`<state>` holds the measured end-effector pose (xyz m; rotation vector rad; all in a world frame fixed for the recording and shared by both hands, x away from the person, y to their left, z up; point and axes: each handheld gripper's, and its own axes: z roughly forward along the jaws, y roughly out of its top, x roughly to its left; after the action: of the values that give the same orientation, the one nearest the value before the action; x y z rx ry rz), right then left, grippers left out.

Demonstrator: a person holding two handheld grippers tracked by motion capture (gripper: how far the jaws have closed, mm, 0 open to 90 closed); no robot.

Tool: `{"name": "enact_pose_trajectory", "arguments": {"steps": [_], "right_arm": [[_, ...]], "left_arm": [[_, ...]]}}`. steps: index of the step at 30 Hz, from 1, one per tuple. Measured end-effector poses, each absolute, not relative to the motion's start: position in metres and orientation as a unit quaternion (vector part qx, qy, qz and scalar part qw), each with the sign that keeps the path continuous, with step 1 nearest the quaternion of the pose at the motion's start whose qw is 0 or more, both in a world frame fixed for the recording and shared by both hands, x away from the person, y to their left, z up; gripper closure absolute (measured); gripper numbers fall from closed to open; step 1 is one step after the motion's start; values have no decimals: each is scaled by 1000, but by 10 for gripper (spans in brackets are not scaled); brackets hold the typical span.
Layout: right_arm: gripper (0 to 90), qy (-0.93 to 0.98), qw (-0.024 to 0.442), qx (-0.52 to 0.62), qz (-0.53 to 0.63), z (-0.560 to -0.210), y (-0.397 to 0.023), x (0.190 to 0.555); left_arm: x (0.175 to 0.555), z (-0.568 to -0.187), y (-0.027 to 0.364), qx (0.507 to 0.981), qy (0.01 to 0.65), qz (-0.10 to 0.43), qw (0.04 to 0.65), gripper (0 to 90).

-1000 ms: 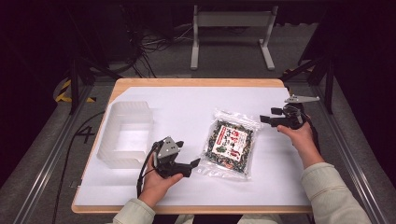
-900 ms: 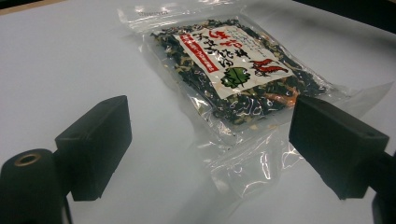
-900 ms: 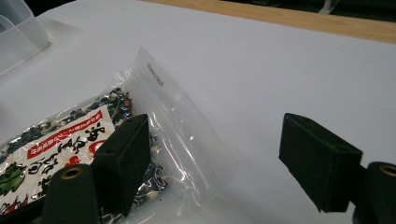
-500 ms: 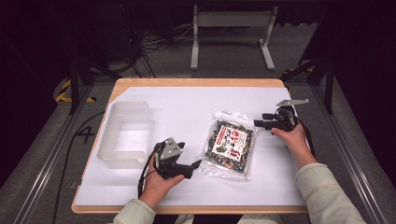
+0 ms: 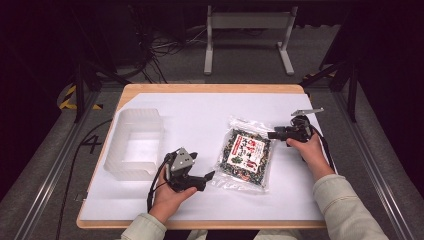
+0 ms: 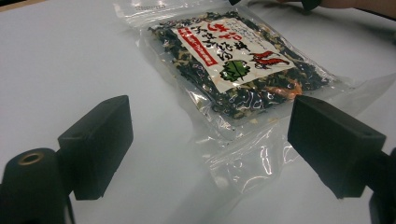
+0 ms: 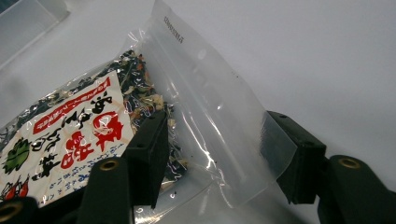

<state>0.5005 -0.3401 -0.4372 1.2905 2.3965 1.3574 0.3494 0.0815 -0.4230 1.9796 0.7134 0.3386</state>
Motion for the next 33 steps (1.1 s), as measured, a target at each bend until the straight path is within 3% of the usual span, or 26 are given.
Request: {"name": "enact_pose_trajectory", "arguments": {"steps": [12, 20, 22, 23, 33], "right_arm": [[548, 798, 50, 421, 427, -440, -335, 500], [688, 803, 47, 421, 420, -435, -332, 497], [852, 807, 67, 416, 414, -432, -331, 494], [874, 804, 64, 419, 416, -430, -332, 494], [898, 810, 99, 408, 410, -419, -327, 486]], "left_arm": [[350, -424, 81, 814, 296, 137, 480, 153], [349, -424, 80, 816, 297, 133, 478, 157], [349, -424, 80, 816, 297, 134, 478, 157], [349, -424, 80, 816, 297, 134, 478, 157], [350, -423, 83, 811, 301, 136, 482, 158]]}}
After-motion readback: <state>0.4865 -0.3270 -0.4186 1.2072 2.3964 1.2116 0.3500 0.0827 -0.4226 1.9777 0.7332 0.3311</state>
